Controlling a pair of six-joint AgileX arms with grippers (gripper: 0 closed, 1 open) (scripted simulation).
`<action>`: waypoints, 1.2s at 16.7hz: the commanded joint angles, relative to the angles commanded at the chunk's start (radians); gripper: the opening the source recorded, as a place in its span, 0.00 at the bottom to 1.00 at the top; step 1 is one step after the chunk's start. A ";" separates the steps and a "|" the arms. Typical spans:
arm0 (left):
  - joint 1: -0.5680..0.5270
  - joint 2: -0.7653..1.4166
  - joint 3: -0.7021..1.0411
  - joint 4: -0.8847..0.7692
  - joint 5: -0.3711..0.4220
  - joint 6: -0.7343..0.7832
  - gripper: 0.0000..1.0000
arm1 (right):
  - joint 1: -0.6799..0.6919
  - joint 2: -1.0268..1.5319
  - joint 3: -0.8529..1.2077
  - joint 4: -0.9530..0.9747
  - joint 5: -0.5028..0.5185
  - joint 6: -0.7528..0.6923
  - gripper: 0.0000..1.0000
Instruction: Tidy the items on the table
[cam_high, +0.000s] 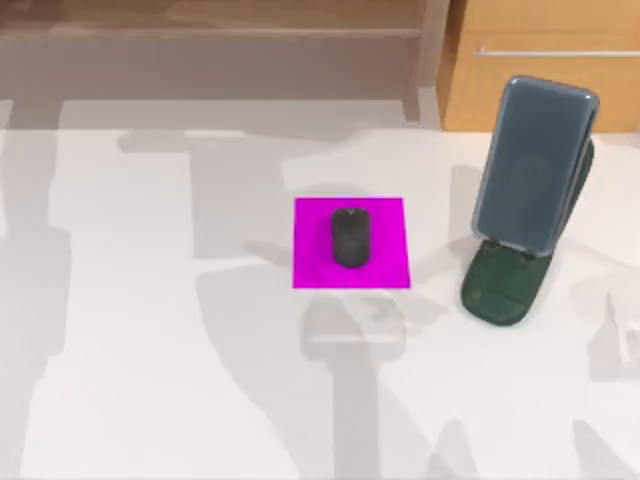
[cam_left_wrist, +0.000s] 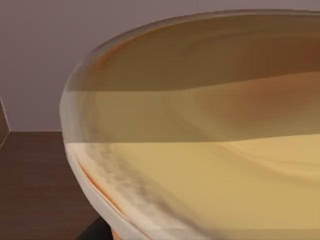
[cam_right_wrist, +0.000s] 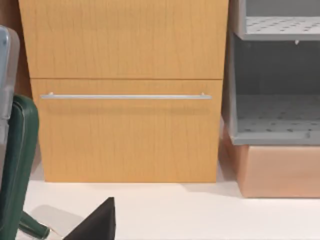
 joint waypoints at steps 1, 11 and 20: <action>0.001 0.003 0.009 -0.011 0.002 0.000 0.00 | 0.000 0.000 0.000 0.000 0.000 0.000 1.00; 0.000 -0.009 0.004 -0.016 0.001 0.000 0.00 | 0.000 0.000 0.000 0.000 0.000 0.000 1.00; 0.001 0.005 0.013 -0.016 0.003 0.000 0.30 | 0.000 0.000 0.000 0.000 0.000 0.000 1.00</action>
